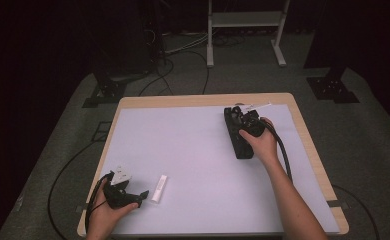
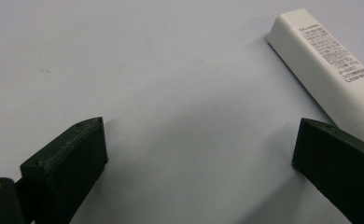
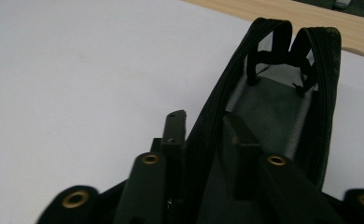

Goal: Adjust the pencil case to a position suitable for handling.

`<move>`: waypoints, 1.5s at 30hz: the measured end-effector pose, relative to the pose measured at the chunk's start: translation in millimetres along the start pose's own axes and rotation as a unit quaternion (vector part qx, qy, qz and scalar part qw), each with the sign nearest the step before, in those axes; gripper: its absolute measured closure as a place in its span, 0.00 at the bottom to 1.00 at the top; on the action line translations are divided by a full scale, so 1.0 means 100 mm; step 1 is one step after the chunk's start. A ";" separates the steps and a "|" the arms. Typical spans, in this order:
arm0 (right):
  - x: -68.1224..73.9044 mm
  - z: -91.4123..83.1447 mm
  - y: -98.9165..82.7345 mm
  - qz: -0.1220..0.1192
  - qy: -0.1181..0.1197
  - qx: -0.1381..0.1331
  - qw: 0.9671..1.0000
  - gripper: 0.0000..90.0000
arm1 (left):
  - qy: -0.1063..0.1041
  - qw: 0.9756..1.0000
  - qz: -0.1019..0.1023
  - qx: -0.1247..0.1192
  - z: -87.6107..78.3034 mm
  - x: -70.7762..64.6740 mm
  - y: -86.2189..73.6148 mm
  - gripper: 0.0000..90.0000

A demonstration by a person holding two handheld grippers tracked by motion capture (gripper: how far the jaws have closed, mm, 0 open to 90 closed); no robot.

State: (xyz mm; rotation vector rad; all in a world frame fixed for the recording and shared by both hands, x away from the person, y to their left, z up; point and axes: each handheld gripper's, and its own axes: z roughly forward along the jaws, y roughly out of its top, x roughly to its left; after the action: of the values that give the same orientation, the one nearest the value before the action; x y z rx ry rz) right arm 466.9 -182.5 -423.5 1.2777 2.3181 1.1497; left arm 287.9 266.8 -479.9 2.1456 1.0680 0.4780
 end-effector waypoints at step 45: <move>0.53 -0.37 -0.11 -0.099 0.070 0.013 0.993 0.98 | 0.000 1.000 0.001 0.001 0.00 0.00 0.00 0.02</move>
State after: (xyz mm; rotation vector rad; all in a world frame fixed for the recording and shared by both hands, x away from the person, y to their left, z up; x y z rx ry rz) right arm 409.4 -163.0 -399.2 0.9771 2.5010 1.1804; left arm 287.9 266.8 -479.6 2.1491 1.0663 0.4782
